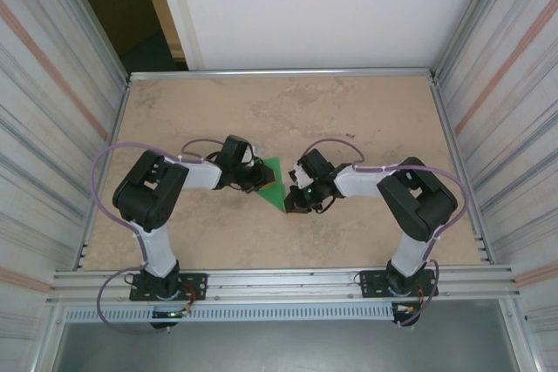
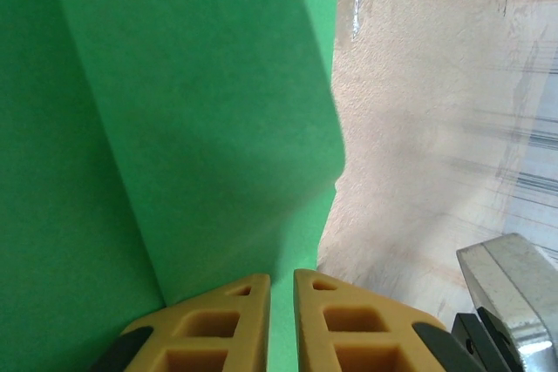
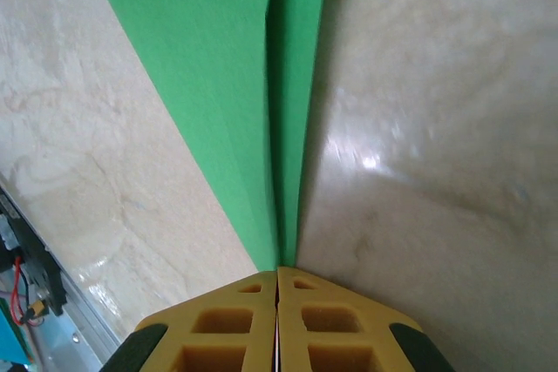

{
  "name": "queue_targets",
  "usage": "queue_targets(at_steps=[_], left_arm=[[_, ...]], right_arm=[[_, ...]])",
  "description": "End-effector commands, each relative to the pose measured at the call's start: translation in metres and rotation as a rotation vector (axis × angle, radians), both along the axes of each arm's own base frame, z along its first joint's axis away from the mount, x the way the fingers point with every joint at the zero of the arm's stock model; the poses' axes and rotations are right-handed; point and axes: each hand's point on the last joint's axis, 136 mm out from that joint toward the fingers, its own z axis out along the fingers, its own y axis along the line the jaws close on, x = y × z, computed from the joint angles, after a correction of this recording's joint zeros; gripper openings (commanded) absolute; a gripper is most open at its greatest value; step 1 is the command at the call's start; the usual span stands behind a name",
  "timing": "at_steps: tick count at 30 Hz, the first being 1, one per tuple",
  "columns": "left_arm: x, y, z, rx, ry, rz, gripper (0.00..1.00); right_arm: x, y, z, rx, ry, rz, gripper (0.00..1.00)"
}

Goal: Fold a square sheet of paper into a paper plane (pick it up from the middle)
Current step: Fourth fold the wing at the center of the table.

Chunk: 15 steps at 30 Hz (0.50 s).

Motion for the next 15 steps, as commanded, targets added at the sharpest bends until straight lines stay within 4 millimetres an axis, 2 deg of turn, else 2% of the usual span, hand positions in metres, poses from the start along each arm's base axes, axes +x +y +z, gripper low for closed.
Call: queue_targets(at_steps=[1, 6, 9, 15], left_arm=[[-0.030, 0.028, -0.053, 0.168, 0.153, 0.020, 0.16], [-0.029, 0.027, -0.053, 0.168, 0.150, 0.022, 0.16], [-0.030, 0.027, -0.053, 0.168, 0.152, 0.020, 0.16], [-0.030, 0.027, -0.053, 0.165, 0.151, 0.022, 0.16]], right_arm=[[-0.019, -0.019, 0.003, -0.044, 0.005, 0.018, 0.09], [0.008, -0.024, 0.034, 0.004, -0.117, -0.064, 0.20], [0.022, -0.020, 0.044, 0.008, -0.165, -0.081, 0.24], [0.041, -0.003, 0.037, -0.014, -0.152, -0.089, 0.29]])
